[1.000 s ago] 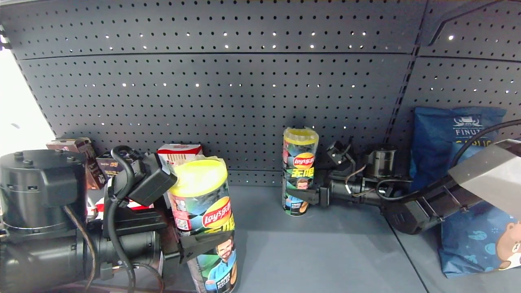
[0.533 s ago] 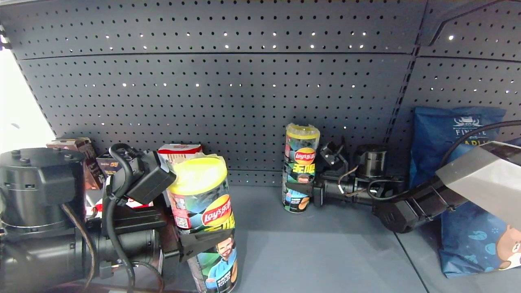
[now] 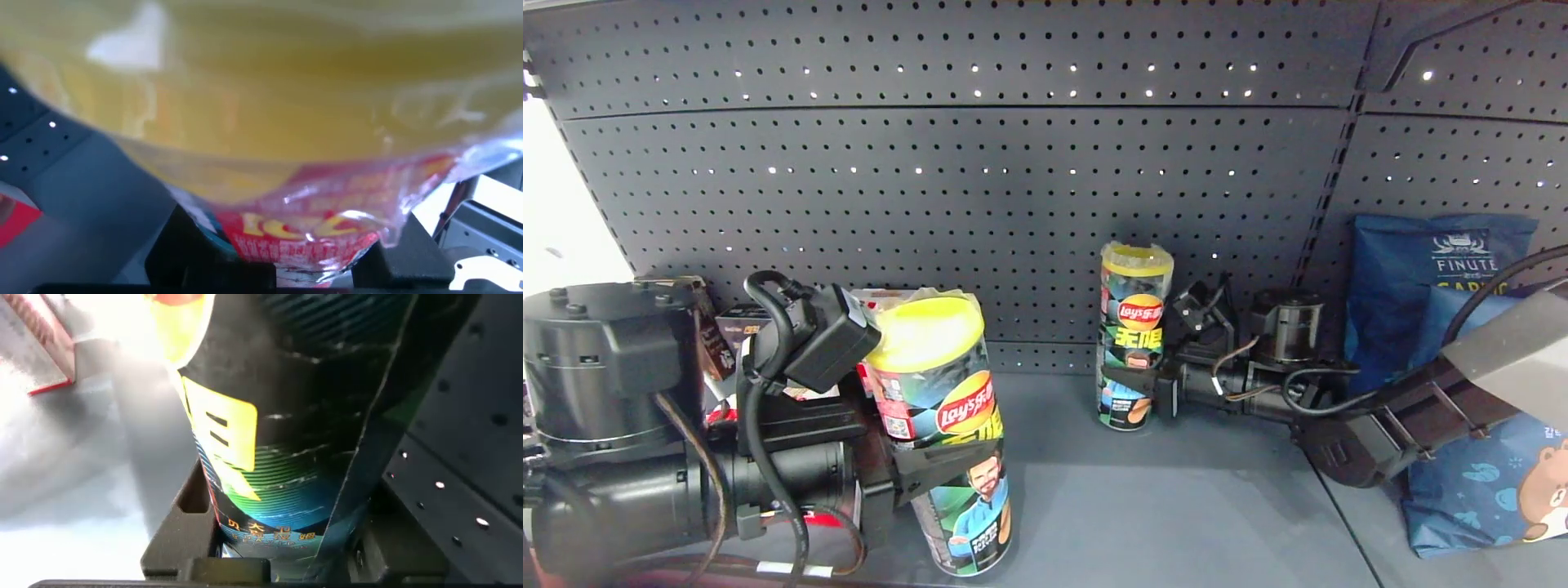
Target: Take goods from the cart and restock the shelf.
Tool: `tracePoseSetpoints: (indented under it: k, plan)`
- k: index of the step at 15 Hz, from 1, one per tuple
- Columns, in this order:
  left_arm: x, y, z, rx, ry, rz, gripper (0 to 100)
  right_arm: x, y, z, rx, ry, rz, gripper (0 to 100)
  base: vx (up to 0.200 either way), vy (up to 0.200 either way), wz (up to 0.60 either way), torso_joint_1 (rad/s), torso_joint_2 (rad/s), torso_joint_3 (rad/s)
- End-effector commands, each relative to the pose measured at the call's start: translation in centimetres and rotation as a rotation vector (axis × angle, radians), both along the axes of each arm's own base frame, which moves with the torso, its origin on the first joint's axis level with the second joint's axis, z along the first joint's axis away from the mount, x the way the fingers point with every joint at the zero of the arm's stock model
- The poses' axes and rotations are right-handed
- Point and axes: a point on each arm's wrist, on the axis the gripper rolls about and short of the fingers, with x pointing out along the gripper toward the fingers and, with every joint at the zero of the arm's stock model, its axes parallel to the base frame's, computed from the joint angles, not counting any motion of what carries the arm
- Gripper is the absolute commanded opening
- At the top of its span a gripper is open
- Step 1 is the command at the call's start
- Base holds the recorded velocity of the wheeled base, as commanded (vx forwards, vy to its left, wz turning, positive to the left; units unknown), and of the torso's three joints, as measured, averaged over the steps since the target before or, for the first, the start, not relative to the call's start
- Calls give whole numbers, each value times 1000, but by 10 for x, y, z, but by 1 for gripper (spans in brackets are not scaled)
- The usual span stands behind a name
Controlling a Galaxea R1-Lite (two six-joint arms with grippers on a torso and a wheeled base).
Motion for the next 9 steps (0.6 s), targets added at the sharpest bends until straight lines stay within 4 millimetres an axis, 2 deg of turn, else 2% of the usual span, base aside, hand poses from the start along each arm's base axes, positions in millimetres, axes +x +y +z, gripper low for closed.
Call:
tracePoseSetpoints:
  k: [1,3,9]
  plan:
    - [4,-3,-2,6,8,-2,0,-21,5,17,20,-40,17,0,0,0,0,0,0,0]
    - [10,-6,2,0,-3,-1,0,-38,6,20,21,-43,34,0,0,0,0,0,0,0]
    - [12,-7,5,-3,-12,2,0,-87,-12,11,7,-22,37,0,0,0,0,0,0,0]
